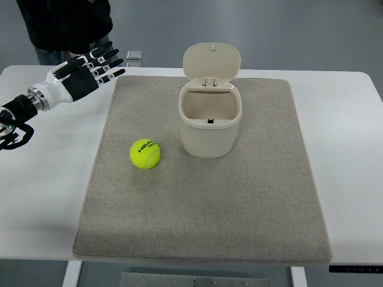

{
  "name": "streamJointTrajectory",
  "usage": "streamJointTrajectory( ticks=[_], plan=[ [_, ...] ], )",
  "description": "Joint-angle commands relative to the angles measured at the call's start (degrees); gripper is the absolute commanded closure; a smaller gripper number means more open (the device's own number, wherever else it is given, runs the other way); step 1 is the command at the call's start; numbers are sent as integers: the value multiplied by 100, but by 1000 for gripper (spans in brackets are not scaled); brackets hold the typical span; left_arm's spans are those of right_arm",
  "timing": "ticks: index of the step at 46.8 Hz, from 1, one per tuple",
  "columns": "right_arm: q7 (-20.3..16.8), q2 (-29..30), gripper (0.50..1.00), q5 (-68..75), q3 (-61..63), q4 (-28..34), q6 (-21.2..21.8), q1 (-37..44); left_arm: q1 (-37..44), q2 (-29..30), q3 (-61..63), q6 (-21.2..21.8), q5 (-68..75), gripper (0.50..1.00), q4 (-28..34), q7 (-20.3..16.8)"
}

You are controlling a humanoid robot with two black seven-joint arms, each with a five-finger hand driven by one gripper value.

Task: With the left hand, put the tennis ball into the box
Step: 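Move the left hand forward from rest toward the tennis ball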

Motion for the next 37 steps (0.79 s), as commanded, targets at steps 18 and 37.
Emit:
streamJointTrajectory(
  ticks=[18,37],
  plan=[
    [2,0,597,-1,8,1,0,0,-68,-20,-141,79,-87,506,7,-25],
    [2,0,597,-1,0,1,0,0,-147,42,-132,26,10,506,-19,-25]
  ],
)
